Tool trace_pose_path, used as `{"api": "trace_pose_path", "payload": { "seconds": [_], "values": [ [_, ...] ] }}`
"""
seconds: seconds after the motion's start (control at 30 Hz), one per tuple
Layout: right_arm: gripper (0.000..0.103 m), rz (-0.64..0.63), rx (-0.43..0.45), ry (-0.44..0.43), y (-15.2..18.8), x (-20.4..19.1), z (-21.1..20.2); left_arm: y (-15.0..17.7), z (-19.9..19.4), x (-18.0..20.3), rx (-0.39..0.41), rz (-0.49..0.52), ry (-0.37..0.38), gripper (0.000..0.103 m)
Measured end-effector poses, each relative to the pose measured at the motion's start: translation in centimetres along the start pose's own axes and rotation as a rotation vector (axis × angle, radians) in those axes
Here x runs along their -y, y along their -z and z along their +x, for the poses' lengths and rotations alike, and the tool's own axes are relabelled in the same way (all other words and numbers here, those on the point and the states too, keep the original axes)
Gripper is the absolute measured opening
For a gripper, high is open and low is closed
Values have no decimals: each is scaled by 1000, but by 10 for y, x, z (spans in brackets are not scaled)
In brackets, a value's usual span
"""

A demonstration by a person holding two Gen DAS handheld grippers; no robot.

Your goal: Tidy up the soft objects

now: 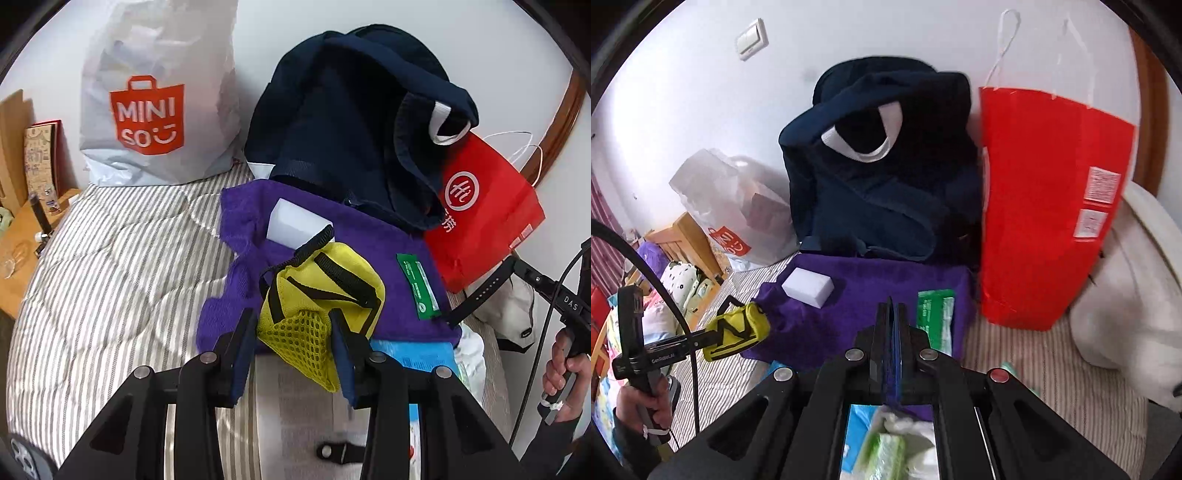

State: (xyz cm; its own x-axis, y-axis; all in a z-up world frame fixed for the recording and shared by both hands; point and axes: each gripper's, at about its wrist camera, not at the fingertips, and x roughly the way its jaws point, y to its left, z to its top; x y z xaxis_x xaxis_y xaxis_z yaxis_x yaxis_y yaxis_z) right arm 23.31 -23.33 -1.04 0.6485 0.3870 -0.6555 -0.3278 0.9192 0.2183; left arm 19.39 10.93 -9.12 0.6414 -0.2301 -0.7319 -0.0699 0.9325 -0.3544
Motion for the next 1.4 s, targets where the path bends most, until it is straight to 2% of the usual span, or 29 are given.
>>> {"api": "trace_pose_path", "payload": {
  "seconds": [0.37,0.6,0.83,0.97,1.2,1.3,1.4],
  "values": [
    [2,-3,-99,-25,-1,-4,59,-18,51,4,-54,15,12,38],
    [2,7,-106,-26,-11,0,75,-24,72,3,-80,19,8,38],
    [3,48,-119,-8,-25,16,96,-27,81,3,-88,25,7,39],
    [6,61,-131,-9,-28,19,107,-25,83,4,-101,41,-4,39],
    [6,66,-176,-12,-20,24,121,-23,83,8,-116,51,-7,41],
    [6,62,-192,-7,-14,25,122,-23,78,12,-108,55,-12,49],
    [7,66,-195,-7,-8,28,115,-24,74,13,-101,62,-15,50]
  ]
}}
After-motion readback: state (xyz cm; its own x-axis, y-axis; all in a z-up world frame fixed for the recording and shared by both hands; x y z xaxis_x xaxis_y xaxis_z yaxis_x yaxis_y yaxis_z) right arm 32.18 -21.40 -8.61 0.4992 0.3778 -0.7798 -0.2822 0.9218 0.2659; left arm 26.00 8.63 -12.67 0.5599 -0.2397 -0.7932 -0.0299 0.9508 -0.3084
